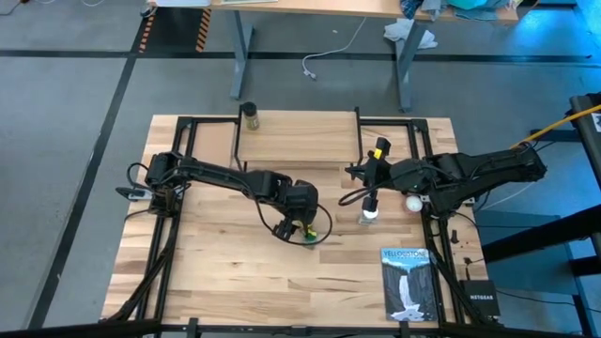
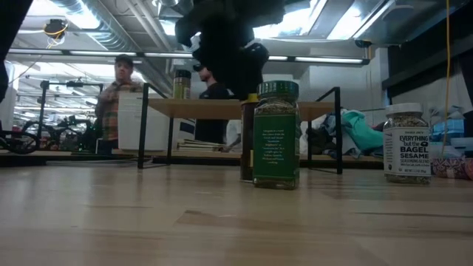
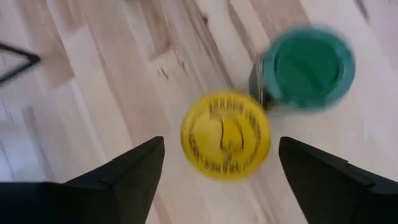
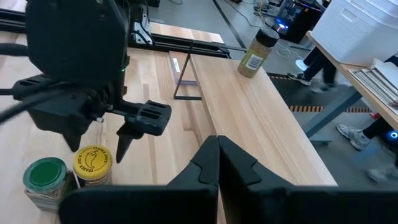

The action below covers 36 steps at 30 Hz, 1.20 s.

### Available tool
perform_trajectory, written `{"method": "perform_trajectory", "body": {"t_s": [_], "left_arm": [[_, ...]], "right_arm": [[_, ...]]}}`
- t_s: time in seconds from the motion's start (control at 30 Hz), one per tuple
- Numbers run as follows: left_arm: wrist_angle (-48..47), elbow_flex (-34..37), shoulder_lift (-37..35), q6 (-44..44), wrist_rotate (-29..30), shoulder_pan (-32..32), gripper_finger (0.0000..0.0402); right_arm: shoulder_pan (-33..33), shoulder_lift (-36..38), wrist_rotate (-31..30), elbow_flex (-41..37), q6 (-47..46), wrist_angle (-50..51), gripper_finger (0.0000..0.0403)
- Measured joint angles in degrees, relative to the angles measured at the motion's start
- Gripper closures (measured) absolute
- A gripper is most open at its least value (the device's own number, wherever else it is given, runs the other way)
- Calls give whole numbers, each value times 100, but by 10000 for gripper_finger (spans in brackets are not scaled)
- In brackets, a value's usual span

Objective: Shelf spices
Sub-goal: Put the yellow seasoning bottle on the shelf

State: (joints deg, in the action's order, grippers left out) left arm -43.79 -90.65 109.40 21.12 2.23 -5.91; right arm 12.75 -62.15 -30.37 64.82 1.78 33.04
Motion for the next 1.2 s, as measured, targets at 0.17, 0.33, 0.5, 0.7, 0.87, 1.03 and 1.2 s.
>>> {"method": "perform_trajectory", "body": {"t_s": [0.17, 0.33, 0.5, 0.7, 0.87, 1.03, 1.2], "left_arm": [[141, 26, 8, 6, -47, 5, 73], [109, 28, 221, 5, -163, 7, 75], [138, 28, 287, 17, -174, 4, 86], [146, 28, 258, -27, -172, 7, 135], [140, 28, 256, 5, -163, 2, 186], [92, 28, 233, -6, -161, 1, 186], [-81, -30, 150, 21, -156, 0, 186]], "right_arm": [[-2, 0, 0, 0, 0, 1, 402], [0, 2, 0, 0, 0, 0, 402], [-1, 0, 7, 0, 0, 4, 402], [-1, 1, 17, 0, 0, 7, 402], [-1, 0, 18, 0, 0, 7, 402], [-1, 1, 19, 0, 0, 7, 402], [-2, 0, 18, 0, 0, 7, 402]]}}
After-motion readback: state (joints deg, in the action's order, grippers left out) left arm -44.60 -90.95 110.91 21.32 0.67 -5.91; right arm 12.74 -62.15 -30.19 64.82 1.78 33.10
